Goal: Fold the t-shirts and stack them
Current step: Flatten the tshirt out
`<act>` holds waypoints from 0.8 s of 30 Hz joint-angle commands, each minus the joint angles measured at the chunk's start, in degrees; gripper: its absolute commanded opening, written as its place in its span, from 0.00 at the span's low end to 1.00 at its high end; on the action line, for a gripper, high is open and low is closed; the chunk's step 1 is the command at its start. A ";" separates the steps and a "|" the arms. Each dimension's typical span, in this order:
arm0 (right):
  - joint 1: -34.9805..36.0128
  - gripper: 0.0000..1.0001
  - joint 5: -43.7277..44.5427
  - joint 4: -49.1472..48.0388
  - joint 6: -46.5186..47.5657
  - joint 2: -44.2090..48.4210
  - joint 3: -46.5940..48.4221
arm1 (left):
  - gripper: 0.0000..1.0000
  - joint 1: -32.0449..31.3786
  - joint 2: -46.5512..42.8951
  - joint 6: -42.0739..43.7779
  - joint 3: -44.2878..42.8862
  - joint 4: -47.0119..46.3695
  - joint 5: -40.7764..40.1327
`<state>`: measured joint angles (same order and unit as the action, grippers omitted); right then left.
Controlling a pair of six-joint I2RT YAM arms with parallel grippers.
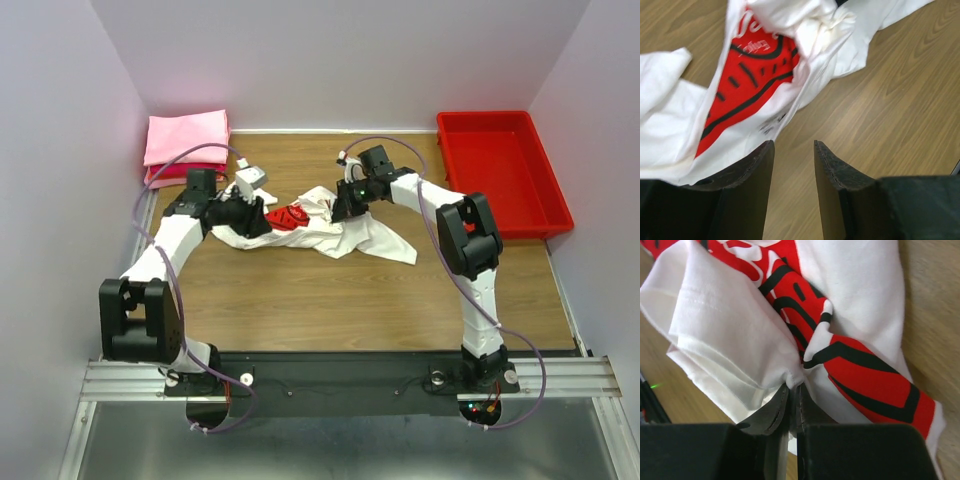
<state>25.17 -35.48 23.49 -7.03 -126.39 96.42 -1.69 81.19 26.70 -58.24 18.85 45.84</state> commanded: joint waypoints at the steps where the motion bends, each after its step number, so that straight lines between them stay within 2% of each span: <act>1: 1.29 0.06 -6.43 -0.72 -5.18 3.52 -0.71 | 0.49 -8.12 2.65 -4.28 -0.03 -7.50 -1.98; 3: 1.29 0.10 -7.23 -0.90 -6.15 3.60 -1.23 | 0.56 -10.25 4.06 -5.69 -0.38 -10.22 -3.04; 6: 1.11 0.17 -7.93 -0.90 -7.56 3.34 -1.32 | 0.57 -13.50 7.66 -7.53 -2.04 -14.36 -4.80; 7: 0.94 0.18 -7.85 -0.90 -7.74 3.08 -1.24 | 0.68 -14.12 8.71 -7.63 -2.58 -15.59 -5.41; 13: -0.91 0.27 -9.25 -0.90 -9.23 1.85 -0.53 | 0.67 -17.20 15.40 -5.70 -4.34 -15.51 -4.02; 16: -1.52 0.36 -9.34 -0.98 -8.97 2.02 -0.97 | 0.40 -17.47 16.81 -2.63 -4.60 -10.53 -2.61; 17: -1.61 0.36 -9.34 -0.90 -8.80 2.20 -1.15 | 0.23 -17.38 16.98 -0.53 -4.95 -8.94 -2.43; 18: -1.87 0.37 -9.34 -0.90 -8.62 2.20 -1.32 | 0.15 -16.94 16.81 0.19 -4.96 -7.53 -2.34; 21: -2.14 0.37 -9.34 -0.90 -8.09 2.29 -2.02 | 0.00 -13.88 14.02 2.21 -3.73 -3.14 -1.64; 24: -2.23 0.37 -9.25 -0.90 -7.74 2.37 -2.73 | 0.00 -10.45 10.93 3.80 -3.37 -0.14 -1.28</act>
<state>23.24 -43.57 23.46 -15.27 -126.04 94.50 -16.99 98.43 26.70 -60.66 12.91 42.78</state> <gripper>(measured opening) 0.366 0.028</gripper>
